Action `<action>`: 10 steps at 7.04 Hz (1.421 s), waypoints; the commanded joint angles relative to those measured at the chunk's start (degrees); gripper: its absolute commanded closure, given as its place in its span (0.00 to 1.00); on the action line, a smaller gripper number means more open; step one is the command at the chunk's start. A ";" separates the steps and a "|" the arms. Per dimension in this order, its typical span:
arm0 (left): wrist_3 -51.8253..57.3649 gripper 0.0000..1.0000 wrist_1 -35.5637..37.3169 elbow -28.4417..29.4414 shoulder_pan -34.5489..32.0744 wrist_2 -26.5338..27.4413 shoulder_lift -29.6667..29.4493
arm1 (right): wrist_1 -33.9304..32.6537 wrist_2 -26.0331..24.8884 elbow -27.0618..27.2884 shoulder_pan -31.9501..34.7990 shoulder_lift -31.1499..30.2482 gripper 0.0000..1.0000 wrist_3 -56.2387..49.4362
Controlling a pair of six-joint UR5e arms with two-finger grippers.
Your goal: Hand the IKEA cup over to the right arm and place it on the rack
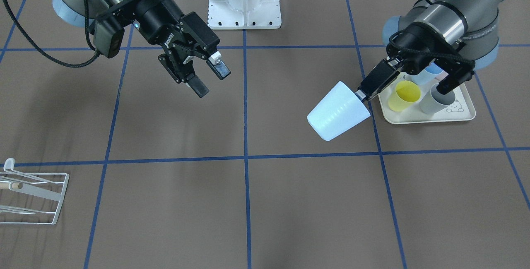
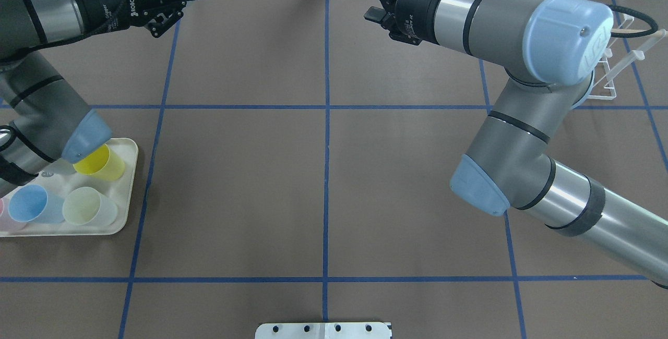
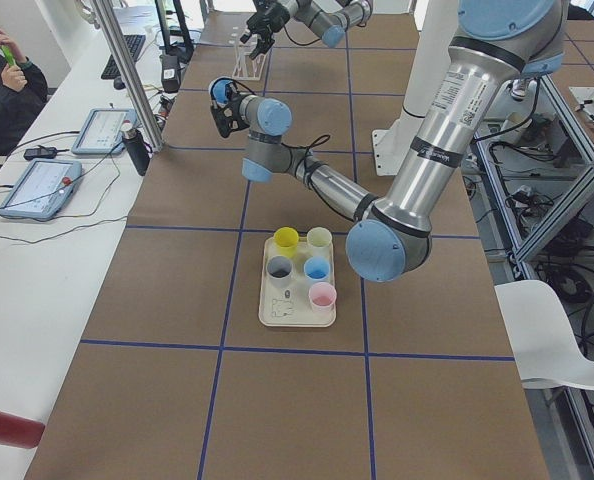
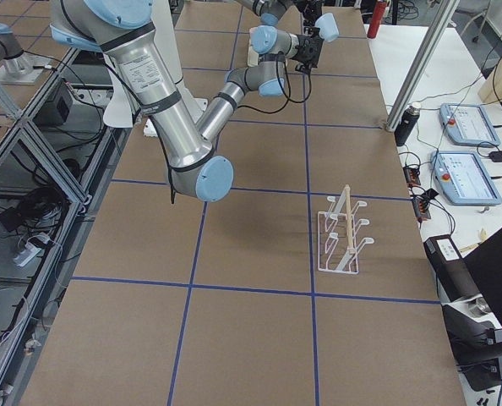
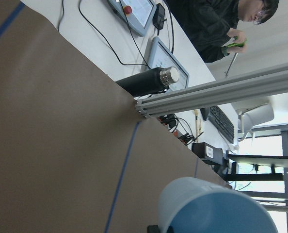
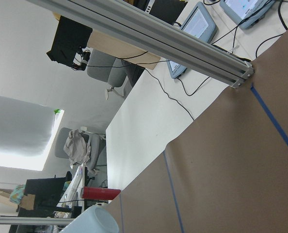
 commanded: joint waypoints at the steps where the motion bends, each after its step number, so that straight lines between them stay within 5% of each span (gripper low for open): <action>1: -13.60 1.00 -14.65 6.57 1.10 3.87 -3.33 | 8.67 -0.17 -2.46 -0.09 0.18 0.00 5.27; 6: -15.50 1.00 -19.81 7.66 11.28 13.44 -8.70 | 9.49 -0.25 -2.74 -1.32 1.50 0.00 7.56; 10: -15.68 1.00 -19.91 7.66 11.82 13.64 -9.40 | 9.49 -2.18 -2.82 -1.40 2.91 0.00 10.47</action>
